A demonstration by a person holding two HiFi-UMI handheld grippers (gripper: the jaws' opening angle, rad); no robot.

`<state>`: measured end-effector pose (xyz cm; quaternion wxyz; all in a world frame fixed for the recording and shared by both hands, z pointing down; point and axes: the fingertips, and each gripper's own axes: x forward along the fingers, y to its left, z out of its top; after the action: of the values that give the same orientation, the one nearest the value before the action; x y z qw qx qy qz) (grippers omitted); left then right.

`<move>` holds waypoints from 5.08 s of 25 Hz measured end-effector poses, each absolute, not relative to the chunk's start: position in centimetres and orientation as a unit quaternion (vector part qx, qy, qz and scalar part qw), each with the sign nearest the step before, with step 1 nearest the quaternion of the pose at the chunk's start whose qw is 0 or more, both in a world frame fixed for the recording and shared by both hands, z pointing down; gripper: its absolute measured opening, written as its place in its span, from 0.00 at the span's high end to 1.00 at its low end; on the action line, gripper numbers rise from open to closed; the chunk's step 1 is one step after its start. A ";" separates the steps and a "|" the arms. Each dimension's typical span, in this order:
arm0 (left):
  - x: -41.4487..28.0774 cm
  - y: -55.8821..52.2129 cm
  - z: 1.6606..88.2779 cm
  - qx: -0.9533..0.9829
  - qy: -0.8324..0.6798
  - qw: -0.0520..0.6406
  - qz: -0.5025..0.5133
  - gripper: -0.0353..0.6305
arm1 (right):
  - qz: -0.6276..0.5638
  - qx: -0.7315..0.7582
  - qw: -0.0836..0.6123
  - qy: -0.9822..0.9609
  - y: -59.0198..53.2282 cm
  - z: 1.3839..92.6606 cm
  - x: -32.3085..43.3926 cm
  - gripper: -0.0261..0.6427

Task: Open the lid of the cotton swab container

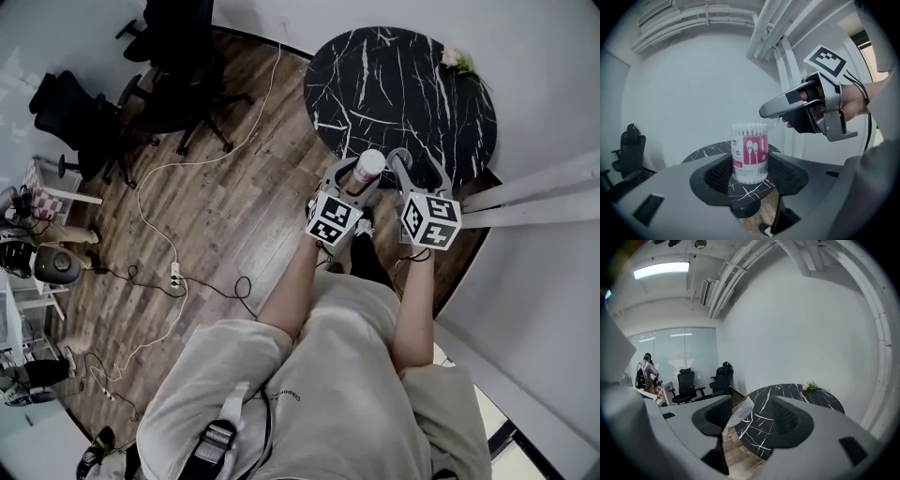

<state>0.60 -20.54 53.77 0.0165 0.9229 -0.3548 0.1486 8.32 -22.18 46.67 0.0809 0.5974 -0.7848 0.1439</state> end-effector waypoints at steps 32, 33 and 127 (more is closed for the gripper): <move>1.0 -20.6 53.6 0.917 -0.368 0.010 0.153 0.58 | 0.144 0.594 0.071 -0.789 -21.5 46.9 7.9 0.55; 1.1 -20.6 53.7 0.916 -0.370 0.010 0.153 0.58 | 0.144 0.588 0.069 -0.793 -21.5 46.9 7.8 0.55; 2.1 -10.8 50.5 0.857 -0.502 0.035 0.109 0.58 | 0.178 0.398 0.020 -0.900 -6.6 47.5 10.0 0.91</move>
<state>2.05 -10.75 50.52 0.0350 0.8574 -0.5018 0.1090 9.98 -6.64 47.52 0.0199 0.3985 -0.8996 0.1778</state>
